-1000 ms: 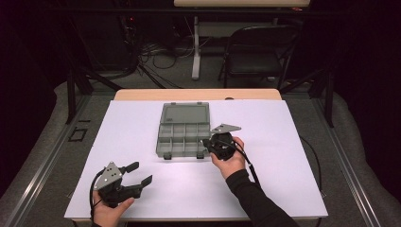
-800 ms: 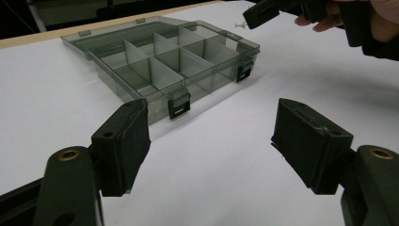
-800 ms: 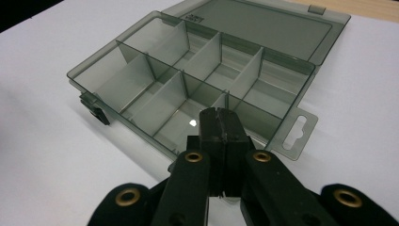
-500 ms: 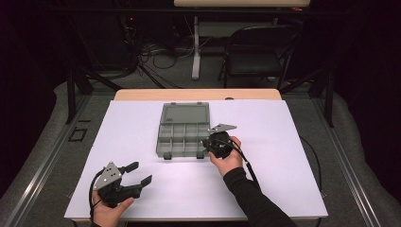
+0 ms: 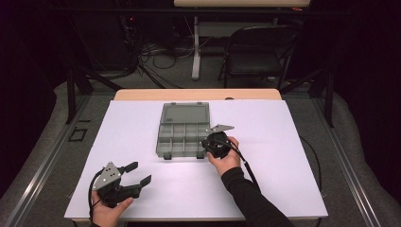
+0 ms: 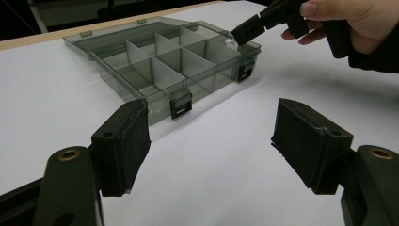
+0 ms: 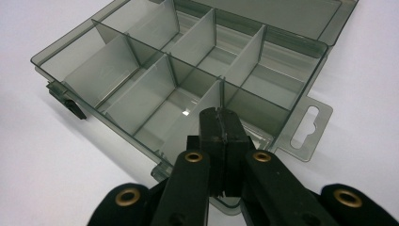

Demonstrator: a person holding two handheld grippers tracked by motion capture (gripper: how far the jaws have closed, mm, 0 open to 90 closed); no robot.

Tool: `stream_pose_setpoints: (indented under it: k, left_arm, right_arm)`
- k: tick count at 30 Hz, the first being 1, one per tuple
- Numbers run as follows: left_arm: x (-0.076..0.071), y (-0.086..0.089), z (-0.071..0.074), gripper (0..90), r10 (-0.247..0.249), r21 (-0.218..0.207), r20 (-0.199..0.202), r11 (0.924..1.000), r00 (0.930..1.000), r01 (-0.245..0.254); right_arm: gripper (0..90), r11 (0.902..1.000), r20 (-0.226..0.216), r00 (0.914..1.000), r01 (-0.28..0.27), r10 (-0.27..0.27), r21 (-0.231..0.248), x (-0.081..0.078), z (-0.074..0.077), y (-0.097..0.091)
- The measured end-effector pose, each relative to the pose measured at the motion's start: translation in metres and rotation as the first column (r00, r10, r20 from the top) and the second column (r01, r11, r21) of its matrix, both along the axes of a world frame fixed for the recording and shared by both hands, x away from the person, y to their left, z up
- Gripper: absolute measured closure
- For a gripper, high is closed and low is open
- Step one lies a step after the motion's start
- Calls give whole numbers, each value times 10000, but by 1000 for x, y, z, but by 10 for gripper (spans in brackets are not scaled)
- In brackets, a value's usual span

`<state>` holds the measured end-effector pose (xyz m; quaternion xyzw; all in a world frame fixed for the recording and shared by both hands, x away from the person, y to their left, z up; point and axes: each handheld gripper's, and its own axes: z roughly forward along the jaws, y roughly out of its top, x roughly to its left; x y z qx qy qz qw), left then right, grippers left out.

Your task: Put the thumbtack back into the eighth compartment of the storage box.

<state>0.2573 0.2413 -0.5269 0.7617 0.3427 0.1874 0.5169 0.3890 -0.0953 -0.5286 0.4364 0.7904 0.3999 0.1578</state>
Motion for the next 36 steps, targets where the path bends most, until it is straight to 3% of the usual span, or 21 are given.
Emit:
stream_pose_setpoints:
  k: [20,27,36]
  left_arm:
    - [0,0,0,274,33,13,4,10000,10000,-33]
    - [0,0,0,274,19,-19,1,10000,10000,-19]
    - [-1,1,0,274,26,-17,2,10000,10000,-26]
  right_arm:
    - [897,10000,121,9999,-63,63,8,-1,0,2]
    - [798,10000,300,9995,-39,40,-14,-4,2,2]
    - [563,9998,647,9978,-156,146,158,-15,13,1]
